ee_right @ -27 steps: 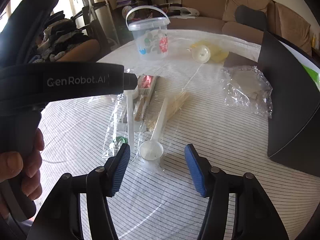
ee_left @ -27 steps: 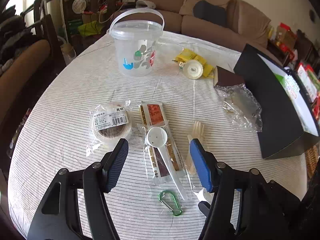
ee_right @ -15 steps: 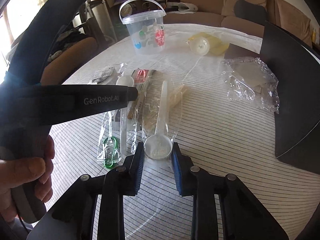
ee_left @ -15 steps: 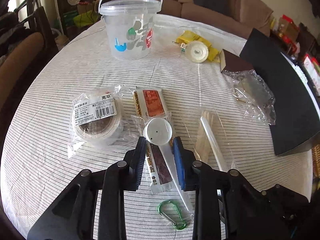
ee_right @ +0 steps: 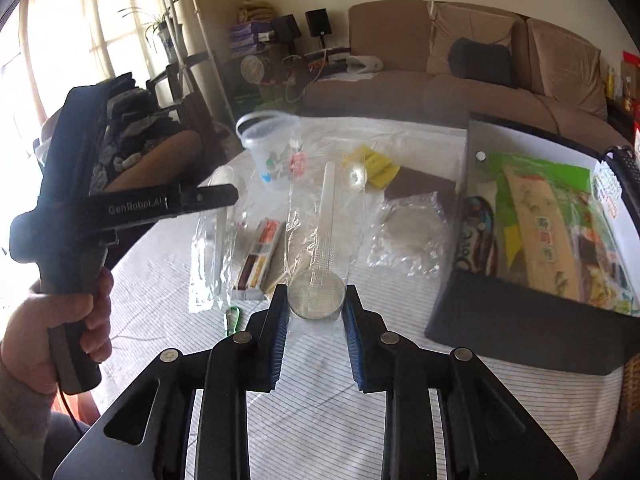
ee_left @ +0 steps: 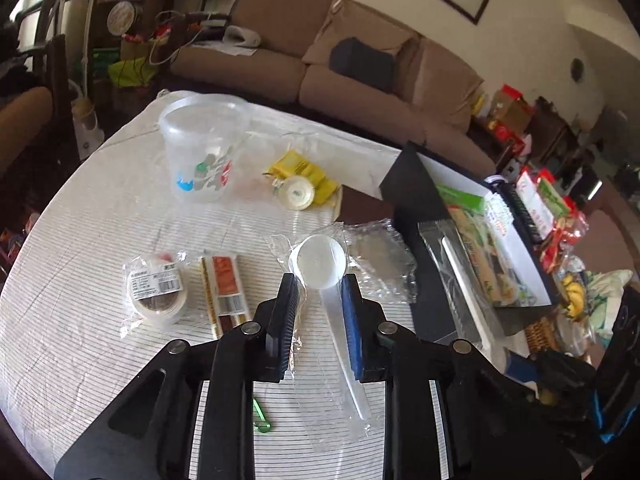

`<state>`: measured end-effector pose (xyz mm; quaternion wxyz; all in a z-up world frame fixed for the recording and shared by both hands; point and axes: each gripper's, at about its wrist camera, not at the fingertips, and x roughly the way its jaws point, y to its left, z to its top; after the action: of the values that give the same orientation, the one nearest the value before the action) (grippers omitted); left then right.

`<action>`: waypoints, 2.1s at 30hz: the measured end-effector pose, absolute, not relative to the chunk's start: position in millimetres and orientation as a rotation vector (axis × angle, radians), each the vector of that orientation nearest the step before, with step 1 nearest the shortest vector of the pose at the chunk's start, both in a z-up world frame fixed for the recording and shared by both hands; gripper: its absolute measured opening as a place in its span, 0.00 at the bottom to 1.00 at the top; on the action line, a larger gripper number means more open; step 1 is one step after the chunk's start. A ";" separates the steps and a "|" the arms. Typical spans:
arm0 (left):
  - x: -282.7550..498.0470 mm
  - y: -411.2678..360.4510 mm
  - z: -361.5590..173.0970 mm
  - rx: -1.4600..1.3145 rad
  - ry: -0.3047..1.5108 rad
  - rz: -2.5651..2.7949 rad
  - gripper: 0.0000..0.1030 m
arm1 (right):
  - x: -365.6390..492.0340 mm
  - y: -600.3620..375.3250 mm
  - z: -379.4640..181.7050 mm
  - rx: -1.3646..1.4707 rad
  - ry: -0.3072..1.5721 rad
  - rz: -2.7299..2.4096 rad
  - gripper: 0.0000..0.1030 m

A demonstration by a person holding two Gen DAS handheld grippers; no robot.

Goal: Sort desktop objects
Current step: 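Carry the spoon into the black box and open the left gripper, then withdraw the left gripper from the box back over the table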

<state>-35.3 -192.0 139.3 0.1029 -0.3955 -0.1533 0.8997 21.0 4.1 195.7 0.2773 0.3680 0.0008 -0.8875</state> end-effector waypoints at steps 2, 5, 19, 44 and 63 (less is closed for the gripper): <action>-47.9 -172.3 151.5 -1.164 -0.410 2.631 0.20 | 8.6 25.0 211.9 0.993 -0.063 -2.393 0.26; -75.9 -143.0 169.4 -1.166 -0.400 2.573 0.20 | -18.4 55.2 231.1 1.017 -0.126 -2.420 0.26; -248.6 16.1 174.1 -1.287 -0.091 2.524 0.20 | -181.6 150.8 221.0 1.232 -0.465 -2.428 0.26; -283.4 -9.7 167.3 -1.275 -0.015 2.625 0.43 | -258.5 128.4 172.9 1.335 -0.520 -2.304 0.29; -230.3 -58.9 162.6 -1.313 -0.062 2.593 0.50 | -208.9 129.8 199.1 1.360 -0.341 -2.389 0.79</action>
<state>-230.3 -58.9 162.6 0.1169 -0.4487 -0.0213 0.8858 -208.9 129.8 199.1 0.1848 0.4824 -0.1211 -0.8476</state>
